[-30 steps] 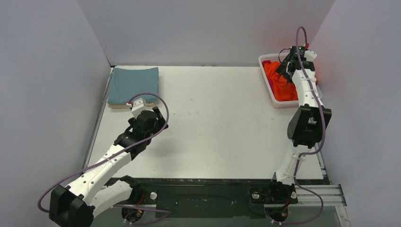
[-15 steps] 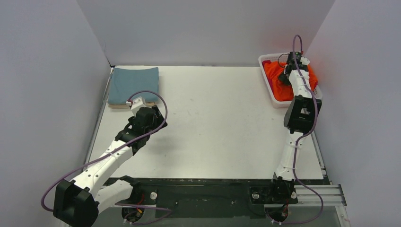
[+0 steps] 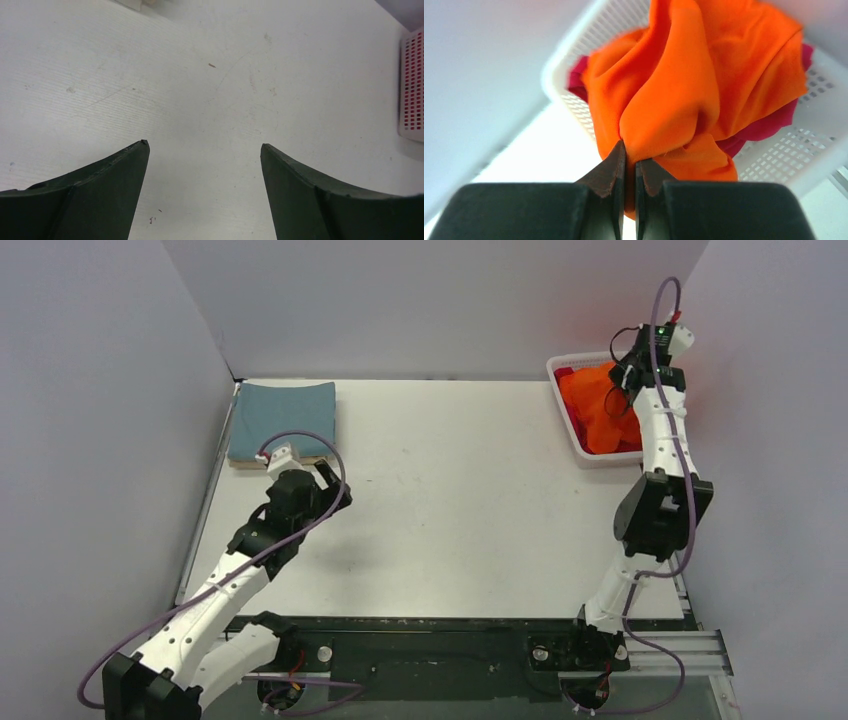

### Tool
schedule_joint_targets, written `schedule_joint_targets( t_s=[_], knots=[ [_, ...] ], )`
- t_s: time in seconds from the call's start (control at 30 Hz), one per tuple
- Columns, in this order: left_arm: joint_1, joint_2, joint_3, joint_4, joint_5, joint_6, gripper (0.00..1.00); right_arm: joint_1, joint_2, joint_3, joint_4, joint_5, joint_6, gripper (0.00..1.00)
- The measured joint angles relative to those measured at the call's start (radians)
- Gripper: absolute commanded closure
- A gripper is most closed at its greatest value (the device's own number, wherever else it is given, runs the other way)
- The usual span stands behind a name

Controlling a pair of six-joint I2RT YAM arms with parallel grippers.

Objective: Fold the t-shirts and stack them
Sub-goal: Grab crumpled tshirt from bin with the right arm, then move the tshirt to the center of the board

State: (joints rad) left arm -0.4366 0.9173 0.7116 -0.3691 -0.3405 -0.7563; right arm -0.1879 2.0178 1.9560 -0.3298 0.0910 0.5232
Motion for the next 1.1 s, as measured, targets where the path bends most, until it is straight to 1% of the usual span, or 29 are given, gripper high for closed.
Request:
schedule_joint_targets(
  t_s=[0.1, 0.2, 0.37, 0.5, 0.67, 0.83, 1.0, 1.07, 1.1],
  knots=[
    [0.000, -0.051, 0.000, -0.006, 0.013, -0.010, 0.08, 0.006, -0.194, -0.104, 0.078, -0.011, 0.029, 1.00],
    [0.000, -0.098, 0.000, -0.016, 0.027, -0.023, 0.08, 0.013, -0.340, -0.147, 0.151, -0.034, 0.066, 1.00],
    [0.000, -0.171, 0.000, -0.047, 0.039, -0.039, 0.08, 0.048, -0.472, -0.120, 0.247, -0.084, 0.122, 1.00],
    [0.000, -0.224, -0.006, -0.068, 0.042, -0.055, 0.08, 0.118, -0.491, -0.024, 0.263, -0.126, 0.148, 1.00],
    [0.000, -0.281, -0.019, -0.109, 0.040, -0.079, 0.08, 0.253, -0.494, 0.106, 0.260, -0.224, 0.211, 1.00],
    [0.000, -0.307, -0.019, -0.171, 0.025, -0.104, 0.08, 0.422, -0.483, 0.227, 0.204, -0.346, 0.243, 1.00],
    [0.000, -0.344, -0.019, -0.244, 0.001, -0.128, 0.08, 0.578, -0.464, 0.243, 0.137, -0.435, 0.192, 1.00],
    [0.000, -0.367, -0.019, -0.280, -0.014, -0.142, 0.08, 0.603, -0.461, 0.204, 0.100, -0.462, 0.149, 1.00],
    [0.000, -0.377, -0.019, -0.295, -0.021, -0.149, 0.08, 0.608, -0.474, 0.151, 0.084, -0.473, 0.110, 0.99]
  ],
)
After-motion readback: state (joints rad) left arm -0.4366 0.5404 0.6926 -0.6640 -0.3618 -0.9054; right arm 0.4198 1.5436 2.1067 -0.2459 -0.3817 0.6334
